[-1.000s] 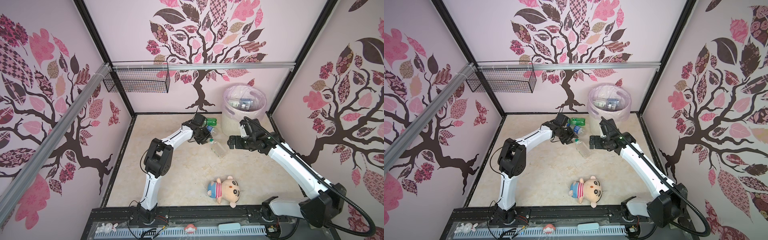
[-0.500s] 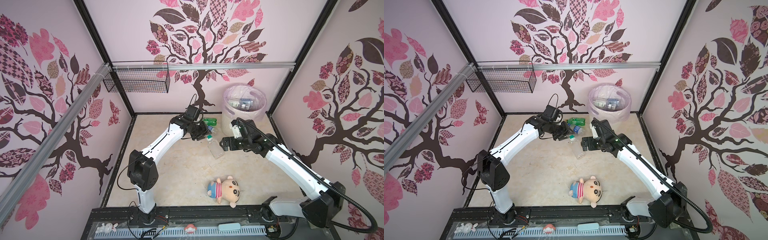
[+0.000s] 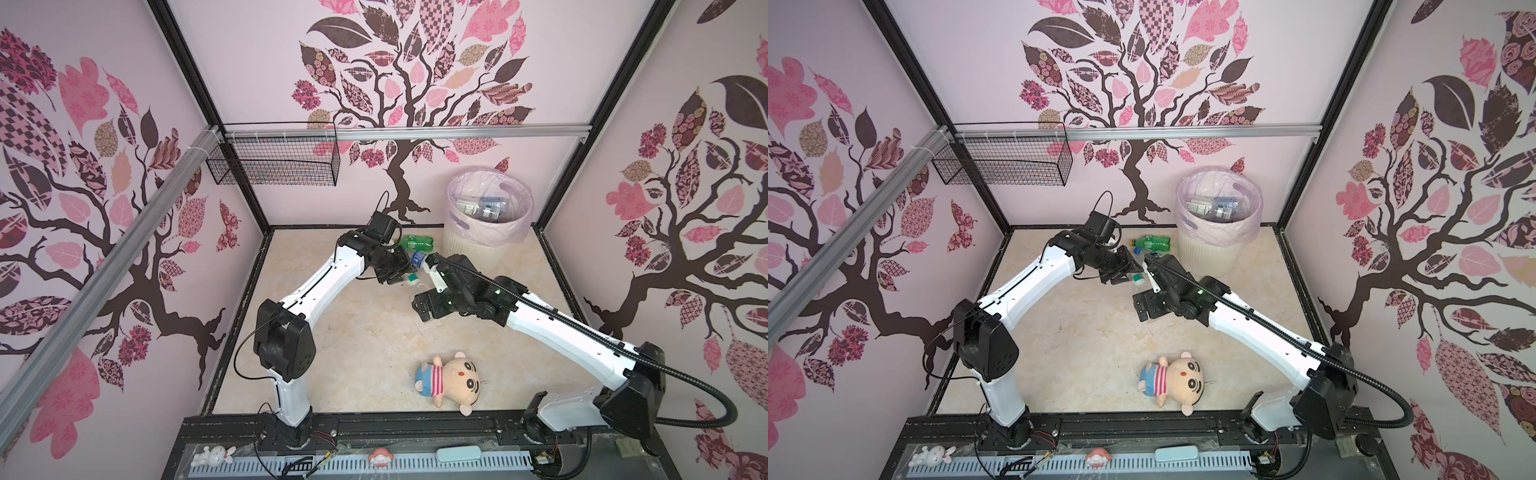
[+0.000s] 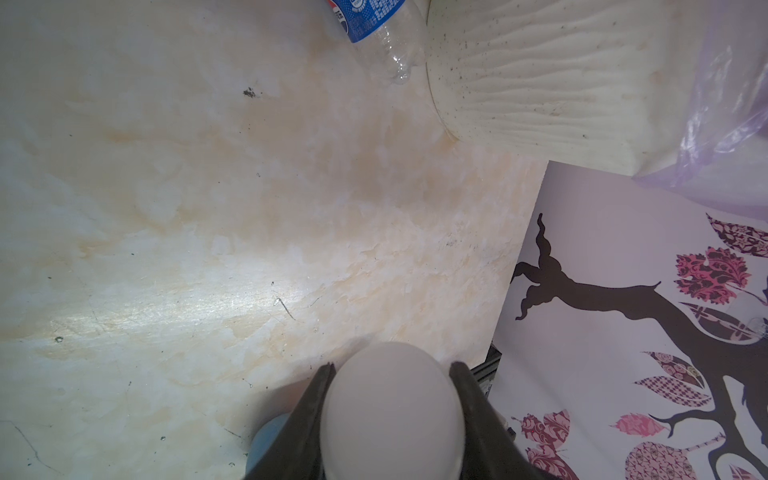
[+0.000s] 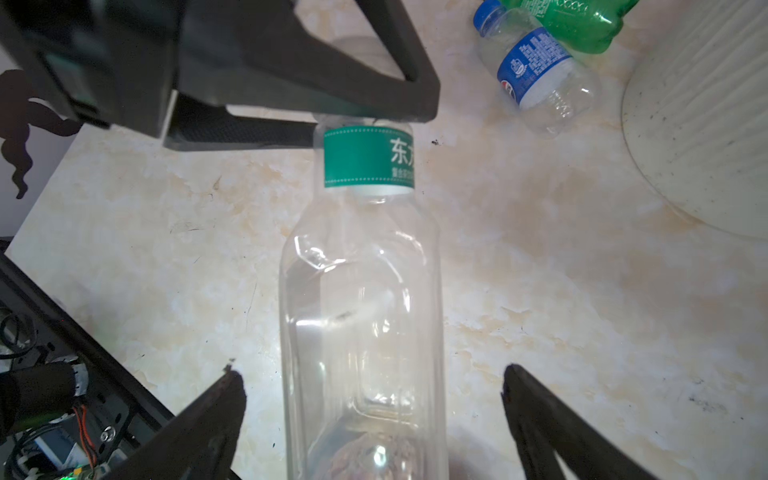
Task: Throw the plastic bottles in the bin
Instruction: 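Lift the green-labelled bottle with the left gripper while the right gripper grasps its body, then carry the green-labelled bottle with the right gripper over the bin and release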
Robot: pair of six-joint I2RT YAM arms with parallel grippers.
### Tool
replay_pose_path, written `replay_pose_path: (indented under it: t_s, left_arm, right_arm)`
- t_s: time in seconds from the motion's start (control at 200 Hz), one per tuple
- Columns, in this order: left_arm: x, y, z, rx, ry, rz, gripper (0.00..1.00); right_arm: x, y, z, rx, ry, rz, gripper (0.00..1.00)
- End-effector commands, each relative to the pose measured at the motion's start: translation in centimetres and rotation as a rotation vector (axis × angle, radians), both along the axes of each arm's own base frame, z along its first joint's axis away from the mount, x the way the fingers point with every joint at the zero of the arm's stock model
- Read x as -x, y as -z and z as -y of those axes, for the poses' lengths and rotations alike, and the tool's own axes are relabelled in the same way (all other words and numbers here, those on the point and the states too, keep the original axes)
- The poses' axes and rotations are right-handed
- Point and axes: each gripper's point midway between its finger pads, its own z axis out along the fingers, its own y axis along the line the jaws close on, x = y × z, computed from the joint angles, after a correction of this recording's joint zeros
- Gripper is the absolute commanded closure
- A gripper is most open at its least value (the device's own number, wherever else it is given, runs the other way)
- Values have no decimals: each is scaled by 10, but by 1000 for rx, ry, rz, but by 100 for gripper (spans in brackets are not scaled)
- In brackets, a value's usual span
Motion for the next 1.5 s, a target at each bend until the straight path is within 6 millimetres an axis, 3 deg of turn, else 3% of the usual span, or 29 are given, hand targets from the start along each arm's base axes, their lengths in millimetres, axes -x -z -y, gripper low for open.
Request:
replay_pose_path:
  t_s: [0.0, 0.355, 0.56, 0.78, 0.935, 1.17, 1.235, 1.245, 1.495]
  left_arm:
    - [-1, -20, 3, 29, 15, 28, 70]
    - [-1, -26, 8, 67, 5, 10, 68]
    - [-3, -26, 4, 59, -12, 8, 64]
    - [-7, -31, -10, 59, -54, 16, 49]
    - [-18, -51, -23, 97, -118, 50, 36]
    - [-30, -100, -43, 120, -184, 158, 11]
    - [-30, -105, -46, 123, -198, 166, 5]
    - [-31, -116, -46, 137, -199, 190, 3]
    - [-24, -156, -48, 210, -219, 271, 3]
  right_arm:
    - [-8, 0, 0, 49, 4, 35, 4]
    - [-11, 18, -7, 94, -21, 23, 18]
    - [-14, 4, -9, 74, -18, 50, 30]
    - [-14, -13, -12, 42, -19, 61, 39]
    - [-14, -26, -9, 36, -8, 83, 45]
    - [-19, -49, 2, 54, 24, 135, 46]
    - [-21, -58, 5, 53, 37, 155, 46]
    - [-22, -59, 6, 53, 40, 157, 46]
    - [-45, -100, 32, 34, 143, 210, 46]
